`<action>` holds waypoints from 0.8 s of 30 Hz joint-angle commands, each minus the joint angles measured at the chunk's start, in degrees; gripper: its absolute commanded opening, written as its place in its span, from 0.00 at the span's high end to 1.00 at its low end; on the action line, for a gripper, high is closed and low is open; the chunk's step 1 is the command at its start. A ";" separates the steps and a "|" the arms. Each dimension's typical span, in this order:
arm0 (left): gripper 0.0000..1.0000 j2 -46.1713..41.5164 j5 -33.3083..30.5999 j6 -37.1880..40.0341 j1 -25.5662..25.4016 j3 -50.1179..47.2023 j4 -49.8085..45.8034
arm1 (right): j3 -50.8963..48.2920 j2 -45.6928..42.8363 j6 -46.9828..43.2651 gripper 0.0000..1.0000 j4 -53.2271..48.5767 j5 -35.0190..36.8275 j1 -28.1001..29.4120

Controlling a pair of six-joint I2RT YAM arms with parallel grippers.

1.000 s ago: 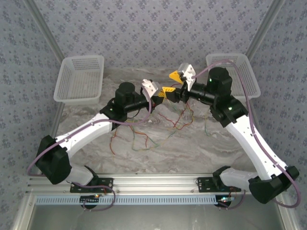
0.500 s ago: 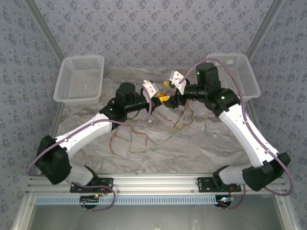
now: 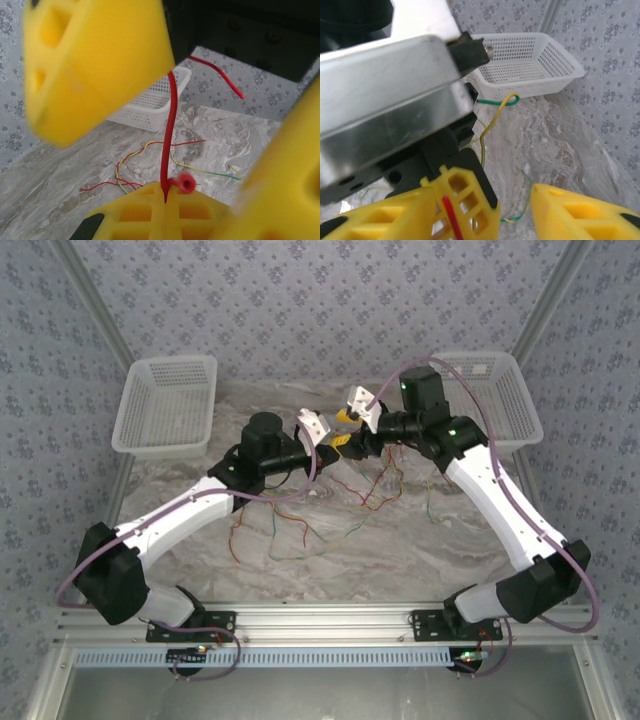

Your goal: Untangle the cables

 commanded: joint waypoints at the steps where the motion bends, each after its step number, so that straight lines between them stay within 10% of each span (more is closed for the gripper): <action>1: 1.00 -1.59 1.62 1.12 -0.54 0.83 3.38 | 1.94 1.98 -0.84 0.65 -1.30 1.38 1.36; 7: 1.00 -1.64 -1.52 -0.49 0.08 -0.14 4.23 | 0.01 -1.41 2.77 1.00 1.57 0.18 0.49; 24: 1.00 -4.02 -6.37 -8.41 4.01 -6.14 12.79 | -27.55 -20.27 27.63 1.00 30.01 20.77 0.42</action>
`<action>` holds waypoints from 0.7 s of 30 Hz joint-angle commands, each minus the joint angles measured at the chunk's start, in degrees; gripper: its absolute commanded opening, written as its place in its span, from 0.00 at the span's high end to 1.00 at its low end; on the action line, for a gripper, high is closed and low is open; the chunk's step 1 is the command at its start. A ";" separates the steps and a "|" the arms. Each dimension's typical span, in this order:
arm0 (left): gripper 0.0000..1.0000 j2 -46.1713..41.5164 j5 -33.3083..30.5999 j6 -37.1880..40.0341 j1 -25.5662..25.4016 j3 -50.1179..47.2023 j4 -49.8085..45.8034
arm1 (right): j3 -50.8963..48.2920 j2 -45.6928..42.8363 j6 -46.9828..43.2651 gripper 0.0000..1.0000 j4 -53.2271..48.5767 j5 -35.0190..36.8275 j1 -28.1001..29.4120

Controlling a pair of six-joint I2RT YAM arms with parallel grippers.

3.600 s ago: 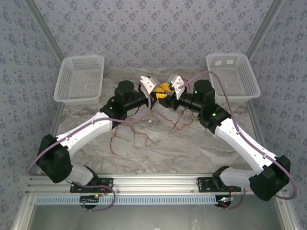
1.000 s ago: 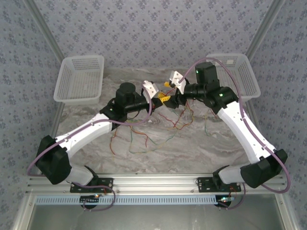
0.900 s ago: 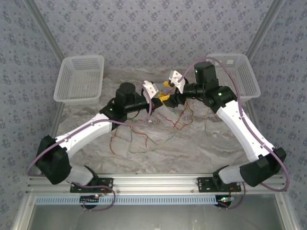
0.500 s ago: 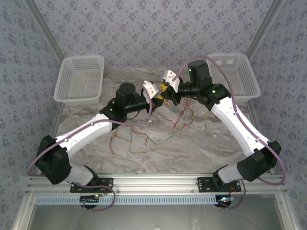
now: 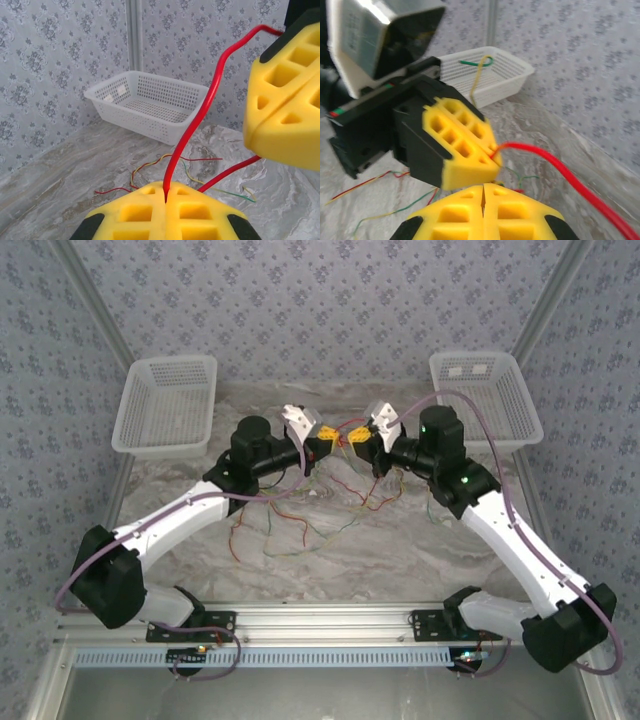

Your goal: Untangle the cables

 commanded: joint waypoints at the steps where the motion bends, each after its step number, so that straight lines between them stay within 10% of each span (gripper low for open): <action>1: 1.00 -2.79 -4.15 -2.27 1.13 -1.44 4.57 | -3.84 -3.54 7.85 1.00 8.18 9.97 -0.11; 21: 1.00 -7.01 -3.31 -8.34 3.95 -5.15 10.87 | -12.47 3.41 29.73 1.00 12.55 20.97 -16.18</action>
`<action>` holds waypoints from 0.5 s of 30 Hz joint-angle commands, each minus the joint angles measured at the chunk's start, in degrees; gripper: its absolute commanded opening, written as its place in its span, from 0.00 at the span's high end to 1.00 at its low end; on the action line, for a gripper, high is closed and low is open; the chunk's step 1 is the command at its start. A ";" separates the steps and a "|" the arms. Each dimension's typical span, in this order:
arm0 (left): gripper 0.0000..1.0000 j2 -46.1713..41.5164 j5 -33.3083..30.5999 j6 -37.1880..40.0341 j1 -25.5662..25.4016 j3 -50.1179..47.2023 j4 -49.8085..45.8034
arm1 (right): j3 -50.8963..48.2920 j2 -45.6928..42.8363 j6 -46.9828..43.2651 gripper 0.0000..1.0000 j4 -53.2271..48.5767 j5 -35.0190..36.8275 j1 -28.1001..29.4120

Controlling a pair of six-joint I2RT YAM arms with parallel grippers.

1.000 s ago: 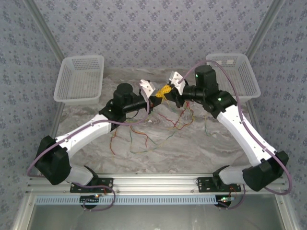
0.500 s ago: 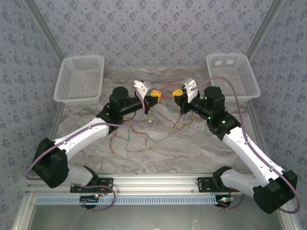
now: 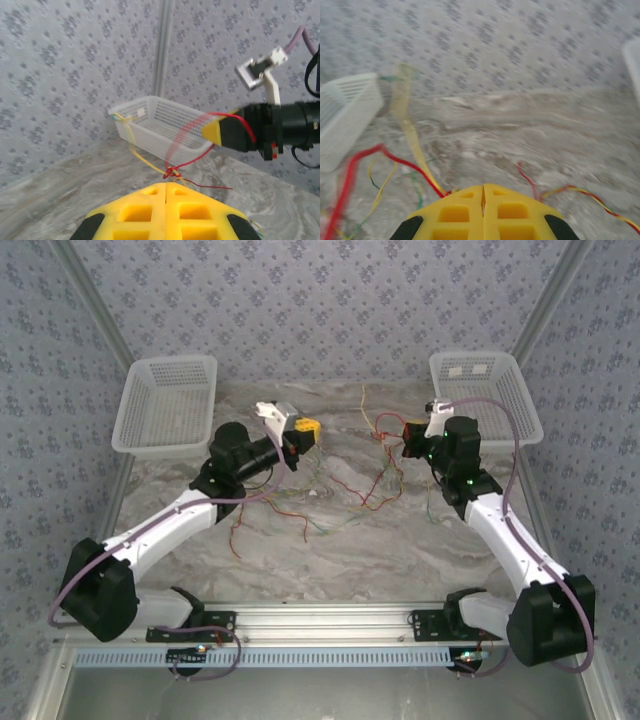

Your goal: Untangle the cables

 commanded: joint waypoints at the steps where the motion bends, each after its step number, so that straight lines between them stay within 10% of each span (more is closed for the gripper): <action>1: 1.00 -2.46 -2.60 0.00 0.19 0.25 1.45 | -0.29 -0.23 4.70 1.00 0.17 1.51 -1.25; 6: 1.00 -1.45 -0.61 2.34 0.92 2.08 -3.03 | -0.37 -2.23 5.35 1.00 0.70 -3.41 -1.80; 8: 0.73 -0.65 0.13 3.55 0.46 2.14 -2.27 | 0.54 -2.77 5.66 1.00 -0.20 -5.96 -1.76; 15: 0.27 4.11 5.83 11.39 -3.05 6.55 -3.38 | 5.41 -4.05 10.56 1.00 -4.87 -11.38 0.93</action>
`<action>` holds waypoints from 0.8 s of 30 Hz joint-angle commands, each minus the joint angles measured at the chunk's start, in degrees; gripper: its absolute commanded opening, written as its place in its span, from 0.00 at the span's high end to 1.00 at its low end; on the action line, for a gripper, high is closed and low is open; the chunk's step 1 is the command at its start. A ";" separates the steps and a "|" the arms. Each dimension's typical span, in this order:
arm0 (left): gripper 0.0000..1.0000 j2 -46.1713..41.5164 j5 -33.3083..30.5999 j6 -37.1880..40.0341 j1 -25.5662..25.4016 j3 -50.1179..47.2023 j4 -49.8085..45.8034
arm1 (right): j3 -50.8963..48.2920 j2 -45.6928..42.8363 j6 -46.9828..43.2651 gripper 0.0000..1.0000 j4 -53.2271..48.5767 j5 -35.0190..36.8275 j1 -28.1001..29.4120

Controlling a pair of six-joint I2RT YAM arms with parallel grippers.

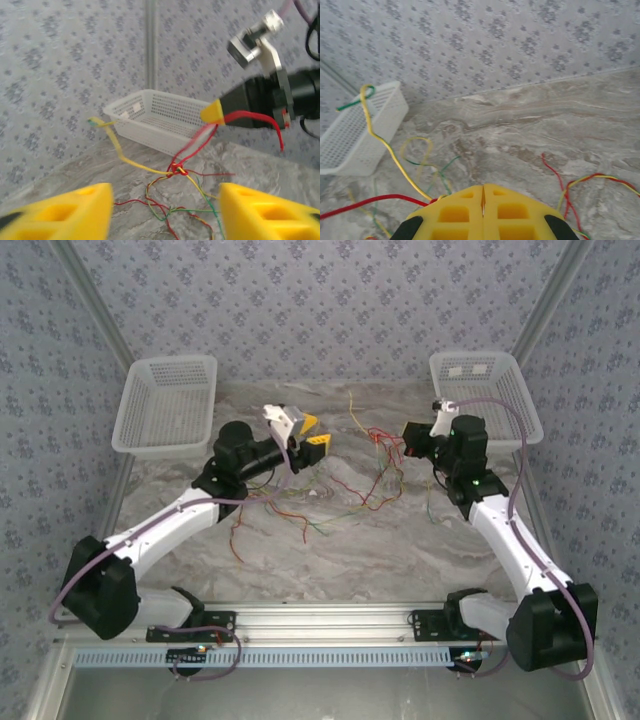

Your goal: Untangle the cables

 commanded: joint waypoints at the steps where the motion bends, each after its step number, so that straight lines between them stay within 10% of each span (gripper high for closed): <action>1: 0.20 2.78 4.03 4.93 -2.14 5.59 -0.90 | 4.20 -1.59 3.67 1.00 -3.03 -3.72 2.73; 4: 0.02 5.54 5.42 7.45 -4.13 7.66 -0.02 | 6.09 -1.67 3.99 1.00 -5.86 -1.42 6.55; 12: 0.02 9.30 -3.79 8.28 -5.17 8.40 3.83 | 6.35 -2.55 7.10 1.00 -5.89 -0.78 10.02; 19: 1.00 9.73 -8.26 6.73 -4.30 6.86 7.23 | 4.93 -3.90 8.69 1.00 -5.33 -2.07 10.49; 24: 1.00 7.65 -7.91 1.23 -2.13 2.90 10.03 | 4.89 -6.32 11.65 1.00 -11.01 5.99 7.16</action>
